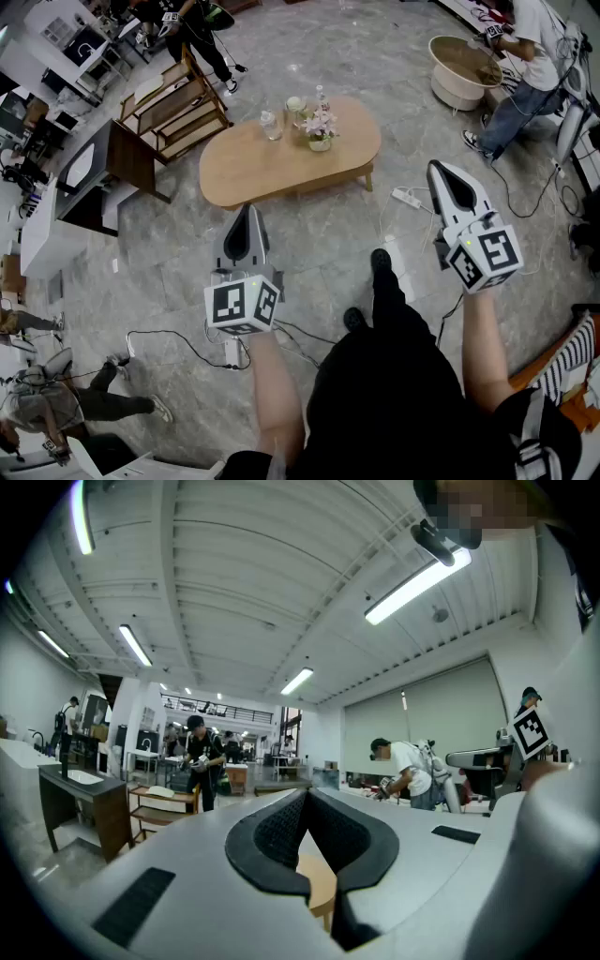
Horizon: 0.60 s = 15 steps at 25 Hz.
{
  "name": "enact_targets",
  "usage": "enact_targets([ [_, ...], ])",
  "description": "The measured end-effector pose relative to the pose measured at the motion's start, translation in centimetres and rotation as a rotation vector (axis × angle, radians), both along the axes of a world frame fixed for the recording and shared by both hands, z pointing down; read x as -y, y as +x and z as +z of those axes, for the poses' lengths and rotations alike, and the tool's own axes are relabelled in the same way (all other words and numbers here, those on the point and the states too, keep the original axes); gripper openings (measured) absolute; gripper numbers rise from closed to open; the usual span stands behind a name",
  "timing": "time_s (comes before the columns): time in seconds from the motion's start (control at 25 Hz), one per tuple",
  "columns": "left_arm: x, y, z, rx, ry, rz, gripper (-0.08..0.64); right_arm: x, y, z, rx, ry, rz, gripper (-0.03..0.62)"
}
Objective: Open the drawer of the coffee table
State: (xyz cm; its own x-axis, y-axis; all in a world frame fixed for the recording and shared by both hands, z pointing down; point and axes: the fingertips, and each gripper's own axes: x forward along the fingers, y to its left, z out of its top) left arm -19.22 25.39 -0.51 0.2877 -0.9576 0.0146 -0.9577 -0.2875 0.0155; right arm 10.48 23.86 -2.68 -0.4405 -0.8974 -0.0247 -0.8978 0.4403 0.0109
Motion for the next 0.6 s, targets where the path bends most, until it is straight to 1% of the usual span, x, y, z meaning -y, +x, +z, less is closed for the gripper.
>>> enact_targets([
  [0.32, -0.3, 0.0, 0.1, 0.006, 0.001, 0.010, 0.012, -0.4, -0.9, -0.1, -0.014, 0.005, -0.015, 0.012],
  [0.6, 0.9, -0.5, 1.0, 0.003, -0.008, 0.010, 0.012, 1.1, -1.5, 0.3, 0.000, 0.005, -0.011, 0.012],
])
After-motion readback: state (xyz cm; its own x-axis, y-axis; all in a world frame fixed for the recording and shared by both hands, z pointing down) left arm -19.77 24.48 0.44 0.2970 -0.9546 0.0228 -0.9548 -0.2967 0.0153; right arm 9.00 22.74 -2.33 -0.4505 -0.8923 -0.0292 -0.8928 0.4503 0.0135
